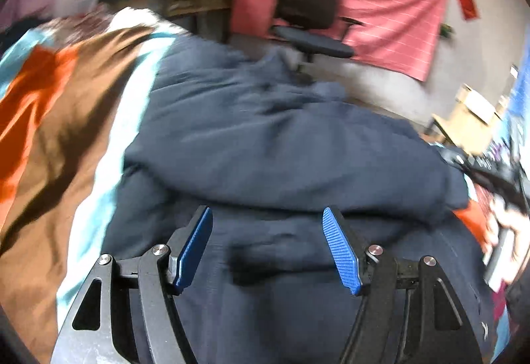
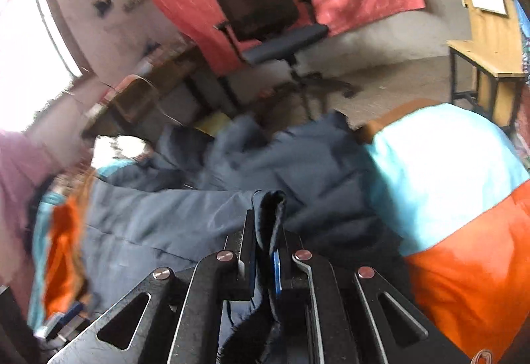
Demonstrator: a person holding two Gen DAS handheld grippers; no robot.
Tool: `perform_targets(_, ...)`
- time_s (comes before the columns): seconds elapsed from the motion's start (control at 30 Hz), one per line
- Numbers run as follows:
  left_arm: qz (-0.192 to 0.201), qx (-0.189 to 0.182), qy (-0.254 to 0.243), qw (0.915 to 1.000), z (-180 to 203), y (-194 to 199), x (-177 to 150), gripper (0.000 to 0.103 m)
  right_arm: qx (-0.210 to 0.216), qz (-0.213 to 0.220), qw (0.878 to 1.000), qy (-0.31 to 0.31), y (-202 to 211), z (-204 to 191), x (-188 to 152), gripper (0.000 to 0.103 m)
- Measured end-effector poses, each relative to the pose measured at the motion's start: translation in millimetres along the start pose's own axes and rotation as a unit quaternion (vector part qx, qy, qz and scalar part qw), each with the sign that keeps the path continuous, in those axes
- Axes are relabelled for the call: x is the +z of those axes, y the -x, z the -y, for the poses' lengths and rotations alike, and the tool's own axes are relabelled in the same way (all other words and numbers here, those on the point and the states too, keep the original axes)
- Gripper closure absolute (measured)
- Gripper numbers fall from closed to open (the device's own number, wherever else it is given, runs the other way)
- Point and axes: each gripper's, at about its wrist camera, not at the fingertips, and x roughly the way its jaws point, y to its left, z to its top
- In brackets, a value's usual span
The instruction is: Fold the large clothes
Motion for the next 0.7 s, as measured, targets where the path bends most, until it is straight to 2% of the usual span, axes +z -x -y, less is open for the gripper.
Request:
perform_targets(0.1,-0.002,0.016,0.026,0.9995,-24.5,-6.3,10.2,0.040,-0.032,-0.012,0.999,0.028,-11.6,-2.8,-2.1,0.095)
perform_targets(0.2,0.016,0.028,0.018,0.9993,-35.1,-0.7,27.0,0.040,-0.055,-0.019,0.998,0.040,-13.8,-7.7,-0.8,0.091)
perform_targets(0.27,0.029,0.028,0.002,0.9992,-31.8,-5.4,41.7,0.040,-0.079,-0.010,0.996,0.045,-12.7,-12.5,1.8,0.084)
perform_targets(0.3,0.031,0.033,-0.009,0.9989,-28.1,-11.3,50.5,0.040,-0.095,-0.002,0.994,0.053,-11.6,-17.2,4.5,0.075)
perform_targets(0.33,0.031,0.038,-0.019,0.9986,-22.5,-16.3,56.7,0.040,-0.106,0.009,0.992,0.061,-9.5,-21.9,7.3,0.061)
perform_targets(0.43,0.013,0.036,-0.040,0.9985,-15.6,-40.7,71.0,0.040,-0.094,0.040,0.991,0.081,-2.2,-37.9,14.4,0.034)
perform_targets(0.47,0.002,0.035,-0.044,0.9984,-15.2,-49.4,70.5,0.040,-0.094,0.047,0.989,0.100,0.0,-48.5,15.3,0.033)
perform_targets(0.53,-0.017,0.032,-0.052,0.9980,-12.9,-62.0,65.1,0.040,-0.063,0.041,0.989,0.124,-0.4,-61.9,13.6,0.033)
perform_targets(0.57,-0.020,0.034,-0.058,0.9975,-11.1,-64.8,60.6,0.040,-0.038,0.022,0.989,0.139,-4.8,-69.8,9.4,0.033)
perform_targets(0.7,-0.013,0.061,-0.121,0.9907,0.9,-73.2,36.6,0.039,-0.009,-0.023,0.985,0.171,-23.6,-82.1,-8.5,0.034)
